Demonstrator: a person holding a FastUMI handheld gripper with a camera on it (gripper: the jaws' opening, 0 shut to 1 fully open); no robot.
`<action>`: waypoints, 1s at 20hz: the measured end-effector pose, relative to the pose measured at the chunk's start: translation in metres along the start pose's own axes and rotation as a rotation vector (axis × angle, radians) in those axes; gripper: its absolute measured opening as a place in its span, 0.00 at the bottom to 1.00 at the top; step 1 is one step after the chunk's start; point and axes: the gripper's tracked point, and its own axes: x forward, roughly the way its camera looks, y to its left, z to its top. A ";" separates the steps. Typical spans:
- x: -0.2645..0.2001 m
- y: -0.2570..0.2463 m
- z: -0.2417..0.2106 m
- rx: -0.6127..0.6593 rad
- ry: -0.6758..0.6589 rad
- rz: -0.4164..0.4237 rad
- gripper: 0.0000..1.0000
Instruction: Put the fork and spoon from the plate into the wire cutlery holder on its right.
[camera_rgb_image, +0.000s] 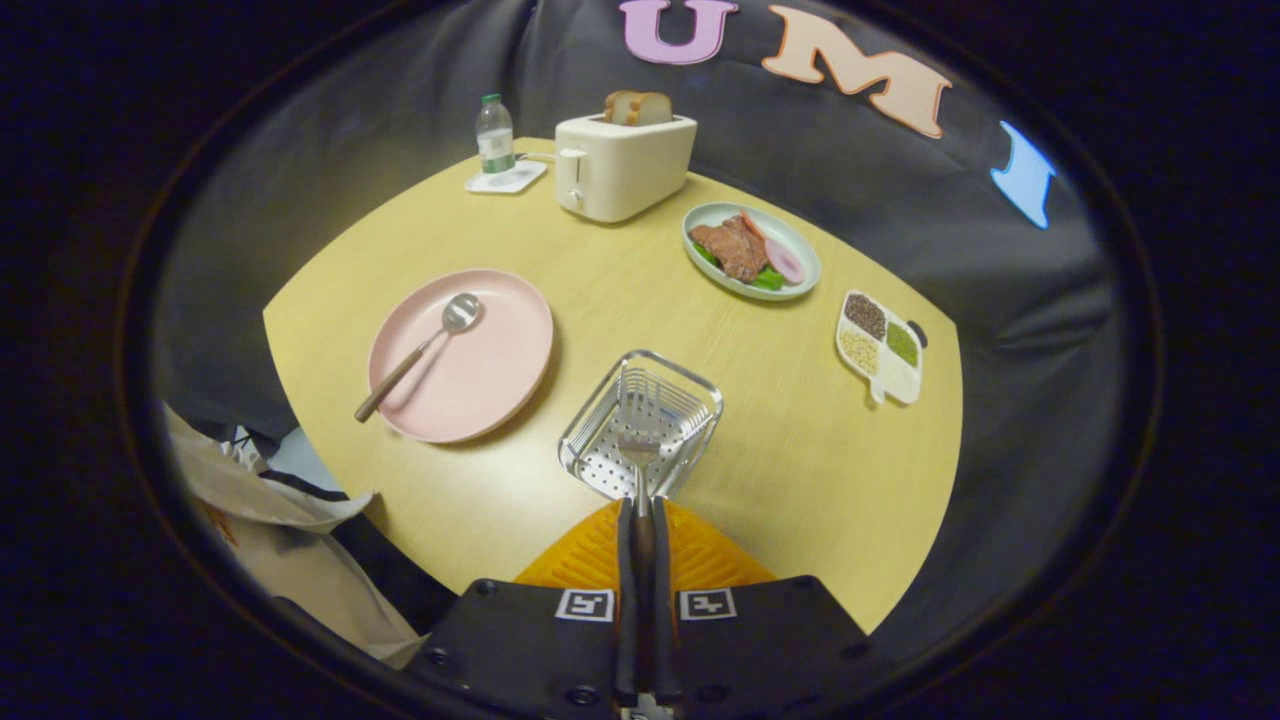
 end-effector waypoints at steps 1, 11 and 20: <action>0.003 0.002 -0.002 -0.002 0.034 0.017 0.10; 0.017 0.002 0.015 -0.017 0.172 0.054 0.10; 0.012 0.002 0.035 0.043 0.101 0.022 0.24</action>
